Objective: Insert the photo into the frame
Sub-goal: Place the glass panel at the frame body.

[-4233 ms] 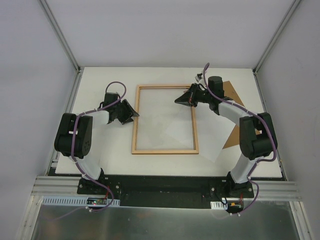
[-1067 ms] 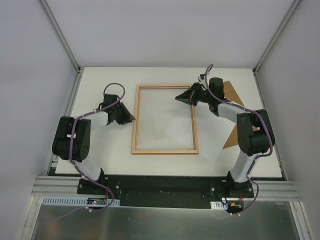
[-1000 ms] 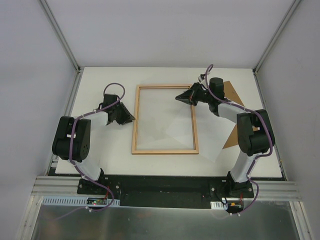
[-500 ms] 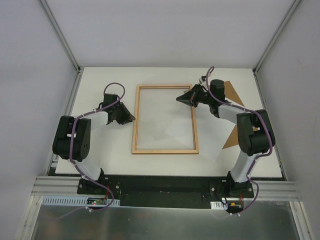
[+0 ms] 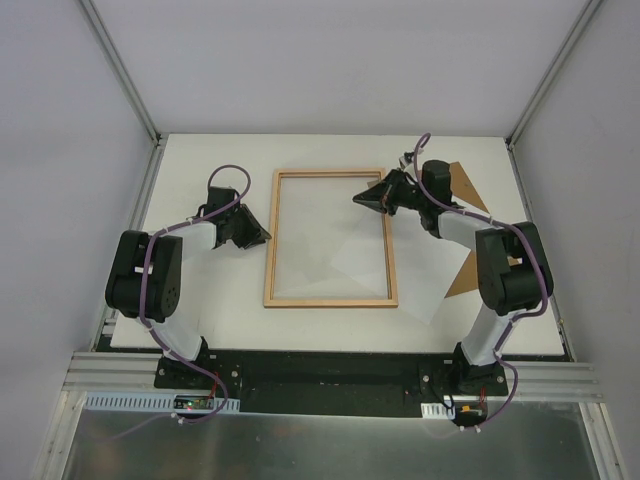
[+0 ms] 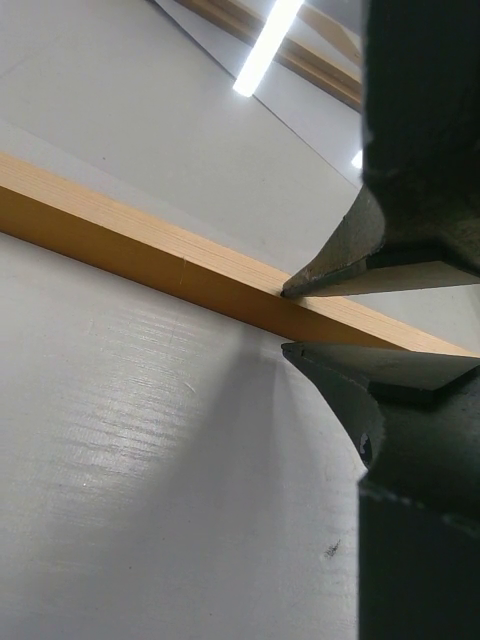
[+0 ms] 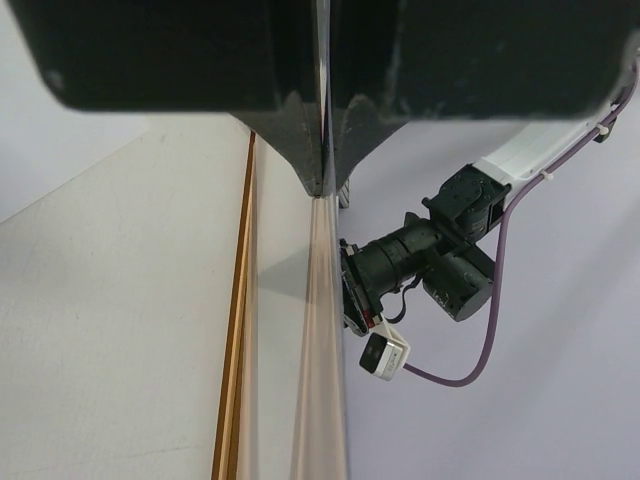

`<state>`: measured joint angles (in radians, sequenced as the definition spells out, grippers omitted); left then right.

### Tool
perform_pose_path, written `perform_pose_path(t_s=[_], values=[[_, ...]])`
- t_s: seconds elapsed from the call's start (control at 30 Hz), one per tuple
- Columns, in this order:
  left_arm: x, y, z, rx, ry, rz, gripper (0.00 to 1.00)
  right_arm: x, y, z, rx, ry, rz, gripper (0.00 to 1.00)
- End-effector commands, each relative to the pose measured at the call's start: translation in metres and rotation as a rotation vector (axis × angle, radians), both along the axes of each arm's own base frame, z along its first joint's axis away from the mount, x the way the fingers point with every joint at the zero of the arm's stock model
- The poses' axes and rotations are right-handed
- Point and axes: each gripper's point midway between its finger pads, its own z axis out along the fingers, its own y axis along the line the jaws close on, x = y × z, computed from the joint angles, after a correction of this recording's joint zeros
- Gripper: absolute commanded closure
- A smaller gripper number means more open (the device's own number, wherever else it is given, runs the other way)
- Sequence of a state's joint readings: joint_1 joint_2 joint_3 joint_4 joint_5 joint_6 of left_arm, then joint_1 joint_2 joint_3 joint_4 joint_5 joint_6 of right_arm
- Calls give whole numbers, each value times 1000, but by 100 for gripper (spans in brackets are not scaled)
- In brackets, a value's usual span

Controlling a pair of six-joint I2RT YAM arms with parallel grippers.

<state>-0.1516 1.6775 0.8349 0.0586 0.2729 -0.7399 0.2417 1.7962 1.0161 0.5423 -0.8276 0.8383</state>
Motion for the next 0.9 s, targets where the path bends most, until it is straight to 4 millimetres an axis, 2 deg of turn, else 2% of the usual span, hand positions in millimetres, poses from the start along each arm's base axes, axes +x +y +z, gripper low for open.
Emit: perform_pose_path(t_s=[0.0,0.87], values=[[-28,11,-32,91,132,-14,76,-5,-1,44,49,-128,21,99],[-28,10,-33,90,134,-23,77,-3,-1,32,41,-106,26,99]])
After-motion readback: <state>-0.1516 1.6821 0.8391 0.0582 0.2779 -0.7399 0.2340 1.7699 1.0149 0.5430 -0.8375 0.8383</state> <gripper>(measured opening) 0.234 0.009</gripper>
